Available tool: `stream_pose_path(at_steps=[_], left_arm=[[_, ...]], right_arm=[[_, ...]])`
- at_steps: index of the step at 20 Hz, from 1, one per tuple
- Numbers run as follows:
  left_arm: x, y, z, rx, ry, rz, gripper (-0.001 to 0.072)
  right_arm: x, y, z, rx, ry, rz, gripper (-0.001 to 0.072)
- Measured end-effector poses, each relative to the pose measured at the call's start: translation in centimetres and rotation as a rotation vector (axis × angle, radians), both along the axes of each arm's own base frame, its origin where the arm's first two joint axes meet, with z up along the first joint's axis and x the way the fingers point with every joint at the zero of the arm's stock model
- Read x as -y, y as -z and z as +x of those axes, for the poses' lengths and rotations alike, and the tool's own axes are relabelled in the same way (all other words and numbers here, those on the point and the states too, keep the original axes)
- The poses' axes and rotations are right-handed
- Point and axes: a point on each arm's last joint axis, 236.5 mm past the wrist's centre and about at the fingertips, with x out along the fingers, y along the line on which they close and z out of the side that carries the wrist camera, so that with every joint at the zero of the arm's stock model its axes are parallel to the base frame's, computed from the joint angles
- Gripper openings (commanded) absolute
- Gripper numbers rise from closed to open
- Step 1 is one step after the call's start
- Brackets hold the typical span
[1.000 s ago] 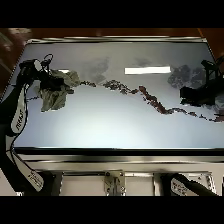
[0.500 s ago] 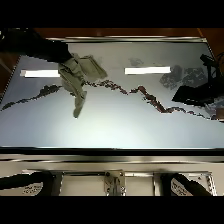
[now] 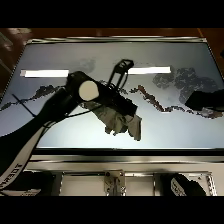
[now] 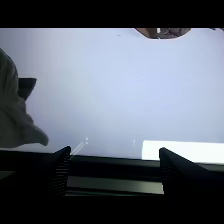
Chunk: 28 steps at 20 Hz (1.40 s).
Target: Fold the shirts.
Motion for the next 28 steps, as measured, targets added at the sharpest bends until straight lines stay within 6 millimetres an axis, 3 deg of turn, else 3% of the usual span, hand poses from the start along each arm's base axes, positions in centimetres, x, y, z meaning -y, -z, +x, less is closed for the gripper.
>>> stream_pose_path(at_steps=[1, 2, 5, 8, 11, 13, 16, 19, 22, 25, 28], left_arm=[[1.3, 1.7, -0.9, -0.047, 0.019, 0.0, 0.072], [2.2, 3.1, -1.3, -0.085, 0.024, -0.004, 0.072], [1.6, 4.8, 0.1, -0.161, -0.012, -0.001, 0.072], [-3.6, 4.5, 3.8, -0.212, -0.086, 0.031, 0.072], [-11.0, 4.2, 6.4, -0.273, -0.161, 0.075, 0.072], [-15.1, 5.0, 6.2, -0.327, -0.199, 0.102, 0.072], [-19.1, 9.3, 2.8, -0.472, -0.223, 0.159, 0.072], [-19.2, 13.9, -0.9, -0.604, -0.237, 0.124, 0.072], [-17.7, 17.2, -2.5, -0.661, -0.271, 0.056, 0.072], [-15.6, 19.5, -2.8, -0.683, -0.298, 0.003, 0.0654], [-13.6, 20.8, -2.5, -0.68, -0.318, -0.056, 0.0653]], right_arm=[[0.1, 0.1, -0.1, -0.005, 0.0, -0.003, 0.0652], [0.1, 0.2, 0.0, -0.008, 0.0, -0.005, 0.0652], [0.4, 0.9, 0.3, -0.032, 0.003, -0.011, 0.0652], [1.6, 2.6, 1.1, -0.073, 0.025, -0.035, 0.0652], [3.0, 6.5, 1.0, -0.174, 0.068, -0.015, 0.0653], [2.9, 9.8, 0.2, -0.257, 0.086, 0.063, 0.0653], [1.7, 14.0, -1.3, -0.353, 0.096, 0.197, 0.0653], [0.6, 17.0, -2.3, -0.413, 0.104, 0.277, 0.0653], [-0.2, 18.4, -2.5, -0.435, 0.116, 0.331, 0.0652], [-0.5, 19.0, -2.3, -0.431, 0.124, 0.355, 0.0653], [-0.8, 19.2, -2.1, -0.429, 0.129, 0.369, 0.0653]])
